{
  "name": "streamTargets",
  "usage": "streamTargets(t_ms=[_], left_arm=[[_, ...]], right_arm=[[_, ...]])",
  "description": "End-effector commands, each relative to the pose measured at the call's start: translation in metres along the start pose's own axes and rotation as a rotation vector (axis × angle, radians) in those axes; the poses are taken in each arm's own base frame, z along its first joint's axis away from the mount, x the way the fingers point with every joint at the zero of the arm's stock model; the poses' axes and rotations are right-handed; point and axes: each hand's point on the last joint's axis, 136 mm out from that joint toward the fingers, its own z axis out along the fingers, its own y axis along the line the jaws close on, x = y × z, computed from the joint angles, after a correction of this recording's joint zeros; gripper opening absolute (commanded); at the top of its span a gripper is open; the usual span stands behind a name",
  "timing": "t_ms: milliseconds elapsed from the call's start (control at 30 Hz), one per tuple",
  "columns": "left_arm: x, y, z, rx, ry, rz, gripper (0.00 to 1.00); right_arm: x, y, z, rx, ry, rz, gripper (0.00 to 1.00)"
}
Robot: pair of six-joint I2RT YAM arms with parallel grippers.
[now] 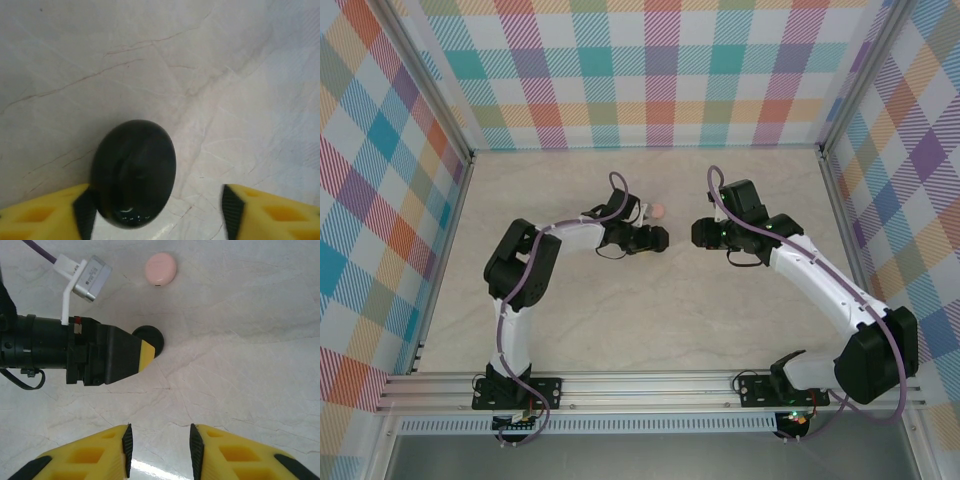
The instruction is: Insert wireless bluetooth earbuds into charging case
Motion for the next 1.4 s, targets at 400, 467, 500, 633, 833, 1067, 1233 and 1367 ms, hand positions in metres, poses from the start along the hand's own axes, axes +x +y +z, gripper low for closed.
streamTargets(t_ms=[400,467,500,633,833,1067,1233,1367], left_arm=[[-0.004,0.009,-0.101,-0.259,-0.194,0.113,0.99],[0.000,0.013,-0.120,-0.313,-0.217,0.131,0.99],[0.000,0.015,-0.131,-0.341,-0.234,0.140,0.99],[0.000,0.029,-0.171,-0.451,-0.305,0.160,1.00],[-0.002,0.058,-0.217,-0.552,-0.396,0.140,1.00],[-0.003,0.118,-0.257,-0.803,-0.490,0.112,1.00],[-0.006,0.148,-0.265,-0.902,-0.529,0.151,1.00],[-0.007,0.163,-0.265,-0.918,-0.561,0.192,1.00]], right_arm=[[0.001,-0.054,0.003,0.297,-0.044,0.022,0.57],[0.001,-0.066,0.002,0.359,-0.059,0.012,0.57],[0.001,-0.072,0.001,0.393,-0.068,0.004,0.58],[0.001,-0.095,-0.001,0.502,-0.097,-0.020,0.59],[0.004,-0.129,-0.003,0.592,-0.142,-0.011,0.60],[0.009,-0.166,-0.007,0.597,-0.251,0.002,0.60],[0.016,-0.189,-0.005,0.557,-0.289,0.040,0.64],[0.019,-0.201,0.002,0.499,-0.338,0.052,0.68]])
